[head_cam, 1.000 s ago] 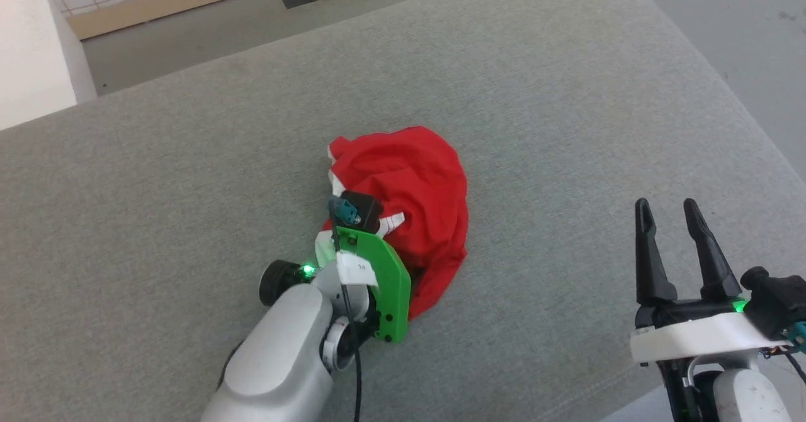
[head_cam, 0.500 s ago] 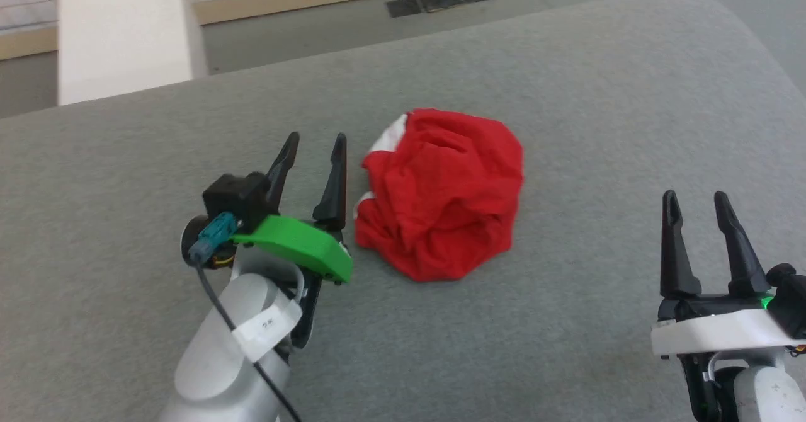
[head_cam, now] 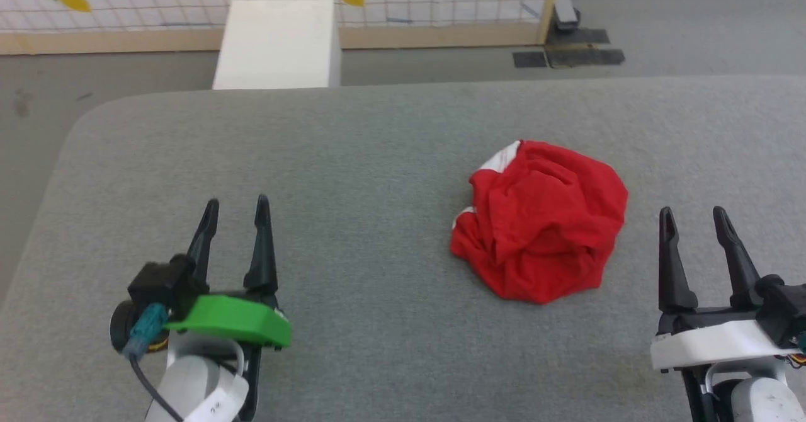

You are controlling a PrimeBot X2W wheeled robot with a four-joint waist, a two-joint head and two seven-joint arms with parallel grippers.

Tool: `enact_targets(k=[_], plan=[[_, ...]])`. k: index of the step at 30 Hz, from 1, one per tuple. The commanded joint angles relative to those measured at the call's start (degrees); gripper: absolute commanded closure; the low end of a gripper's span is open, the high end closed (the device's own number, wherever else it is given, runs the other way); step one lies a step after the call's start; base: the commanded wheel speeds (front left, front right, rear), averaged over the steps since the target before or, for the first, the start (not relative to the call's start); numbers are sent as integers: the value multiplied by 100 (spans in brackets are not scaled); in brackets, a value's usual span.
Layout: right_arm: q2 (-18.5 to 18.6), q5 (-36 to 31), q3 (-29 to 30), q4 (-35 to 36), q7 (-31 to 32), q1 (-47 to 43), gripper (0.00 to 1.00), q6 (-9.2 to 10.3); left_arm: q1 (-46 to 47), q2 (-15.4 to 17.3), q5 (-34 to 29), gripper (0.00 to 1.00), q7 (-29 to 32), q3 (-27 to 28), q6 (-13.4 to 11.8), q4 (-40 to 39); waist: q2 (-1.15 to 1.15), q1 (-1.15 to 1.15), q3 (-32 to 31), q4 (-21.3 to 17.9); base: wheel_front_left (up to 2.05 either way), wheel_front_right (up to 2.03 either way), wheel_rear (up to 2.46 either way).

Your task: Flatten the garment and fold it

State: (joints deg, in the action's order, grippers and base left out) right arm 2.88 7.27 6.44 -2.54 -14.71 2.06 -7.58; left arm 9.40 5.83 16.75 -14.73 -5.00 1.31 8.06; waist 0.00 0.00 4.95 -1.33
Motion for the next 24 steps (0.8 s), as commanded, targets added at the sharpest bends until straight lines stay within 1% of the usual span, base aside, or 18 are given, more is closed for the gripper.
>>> enact_targets(k=[1, 10, 16, 24], plan=[[-1, -43, 4, -29, -21, -79, 0, 9, -150, -33, -97, 0, -26, 65, 67, -62, 0, 0, -199, 193, 0, 0, 0], [-1, -49, 72, -256, -8, -223, 0, 9, -676, -186, -412, 0, -27, 398, 316, -378, 0, 0, -238, 37, 0, 0, 0], [-1, -45, 24, -369, -13, -268, 0, 9, -888, -246, -476, 0, -27, 538, 387, -418, 0, 0, -254, -71, 0, 0, 0], [-1, -66, -21, -384, -16, -266, 0, 9, -962, -283, -499, 0, -27, 593, 441, -355, 0, 0, -283, -102, 0, 0, 0]])
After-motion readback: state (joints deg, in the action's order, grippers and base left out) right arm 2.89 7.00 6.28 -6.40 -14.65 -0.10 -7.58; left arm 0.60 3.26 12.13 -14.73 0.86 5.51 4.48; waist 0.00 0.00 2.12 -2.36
